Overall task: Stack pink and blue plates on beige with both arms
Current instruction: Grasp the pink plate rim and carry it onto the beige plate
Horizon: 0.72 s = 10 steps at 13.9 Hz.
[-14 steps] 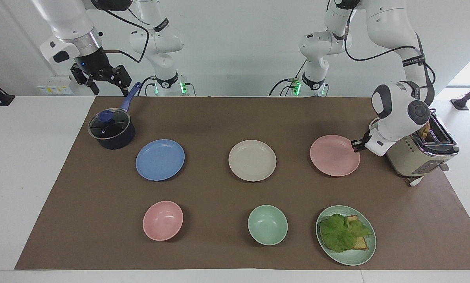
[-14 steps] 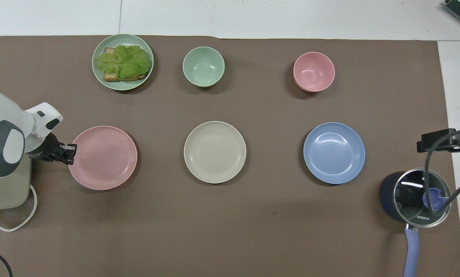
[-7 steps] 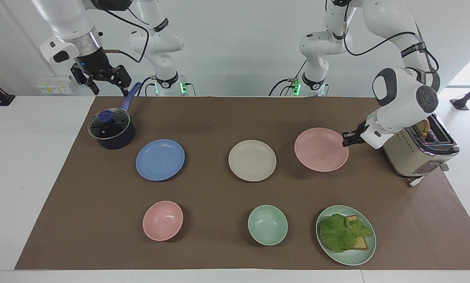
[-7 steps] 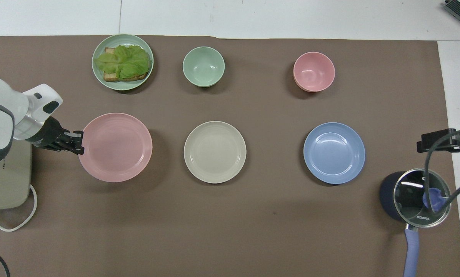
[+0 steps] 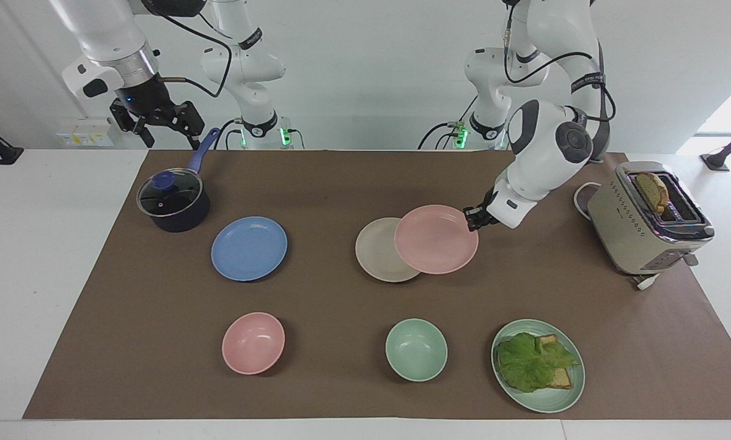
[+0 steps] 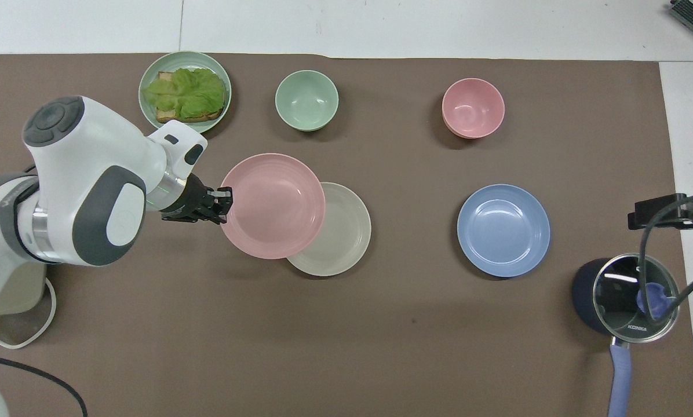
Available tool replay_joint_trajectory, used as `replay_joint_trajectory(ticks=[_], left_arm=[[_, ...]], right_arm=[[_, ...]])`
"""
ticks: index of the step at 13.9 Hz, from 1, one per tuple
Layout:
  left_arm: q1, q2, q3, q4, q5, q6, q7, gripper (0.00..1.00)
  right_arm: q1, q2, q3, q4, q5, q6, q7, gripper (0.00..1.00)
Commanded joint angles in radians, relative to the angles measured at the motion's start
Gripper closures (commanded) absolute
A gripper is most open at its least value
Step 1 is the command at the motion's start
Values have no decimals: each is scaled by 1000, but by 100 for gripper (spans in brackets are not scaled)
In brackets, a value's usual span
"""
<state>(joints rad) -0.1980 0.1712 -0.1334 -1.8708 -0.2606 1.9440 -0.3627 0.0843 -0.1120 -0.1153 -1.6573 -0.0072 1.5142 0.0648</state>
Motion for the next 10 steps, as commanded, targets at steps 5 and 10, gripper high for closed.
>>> replay_joint_trajectory(ticks=[5,10], left_arm=[[-93,37,17,-76,-54,160,-47,100],[-136,59,17,-103,-55,214,-48,100]], right_arm=[[-3,-3,-3,1,-4,12,-23,0],[-3,-3,-3,1,-4,12,-23,0]])
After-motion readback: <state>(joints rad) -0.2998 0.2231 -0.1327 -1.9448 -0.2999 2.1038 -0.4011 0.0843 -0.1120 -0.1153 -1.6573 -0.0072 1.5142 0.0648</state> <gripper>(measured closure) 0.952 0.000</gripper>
